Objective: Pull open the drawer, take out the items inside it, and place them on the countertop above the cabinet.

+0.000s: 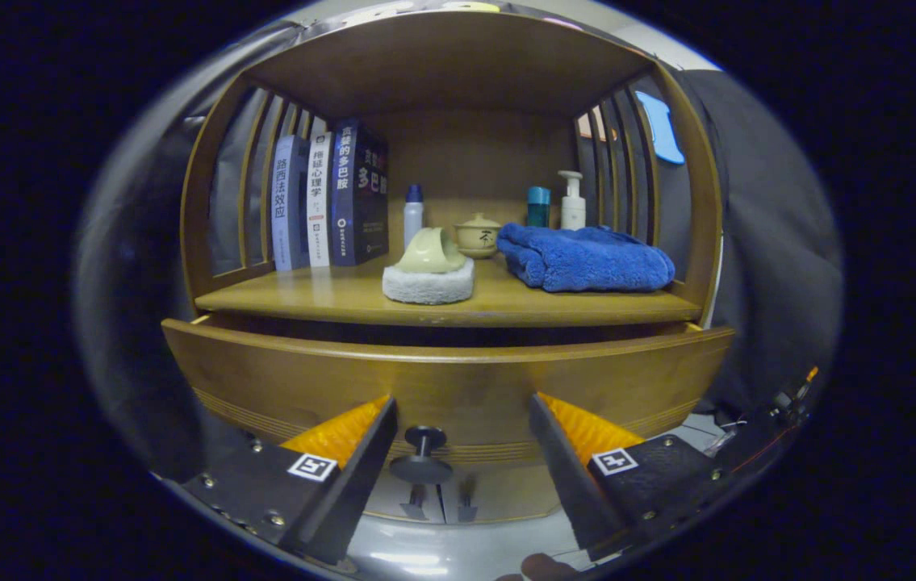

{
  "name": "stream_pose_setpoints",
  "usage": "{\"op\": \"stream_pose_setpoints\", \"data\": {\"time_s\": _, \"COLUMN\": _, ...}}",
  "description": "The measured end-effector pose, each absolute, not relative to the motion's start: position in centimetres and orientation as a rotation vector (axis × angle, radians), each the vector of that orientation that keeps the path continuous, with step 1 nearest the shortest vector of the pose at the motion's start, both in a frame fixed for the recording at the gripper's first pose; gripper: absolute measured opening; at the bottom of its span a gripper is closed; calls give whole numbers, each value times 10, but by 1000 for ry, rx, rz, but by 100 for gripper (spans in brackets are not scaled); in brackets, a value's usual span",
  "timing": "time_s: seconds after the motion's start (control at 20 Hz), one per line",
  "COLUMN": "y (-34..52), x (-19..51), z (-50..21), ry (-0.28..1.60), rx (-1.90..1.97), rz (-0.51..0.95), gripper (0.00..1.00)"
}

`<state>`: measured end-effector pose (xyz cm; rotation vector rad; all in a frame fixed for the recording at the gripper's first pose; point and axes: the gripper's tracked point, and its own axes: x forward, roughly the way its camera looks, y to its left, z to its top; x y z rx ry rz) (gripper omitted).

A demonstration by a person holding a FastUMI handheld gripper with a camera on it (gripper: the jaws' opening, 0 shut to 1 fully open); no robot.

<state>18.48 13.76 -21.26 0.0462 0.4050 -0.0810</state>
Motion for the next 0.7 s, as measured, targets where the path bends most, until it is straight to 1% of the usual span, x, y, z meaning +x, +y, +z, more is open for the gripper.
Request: {"op": "stream_pose_setpoints", "data": {"time_s": 0.7, "y": 136, "x": 214, "z": -220, "ry": 412, "rx": -4, "rz": -82, "gripper": 99}}
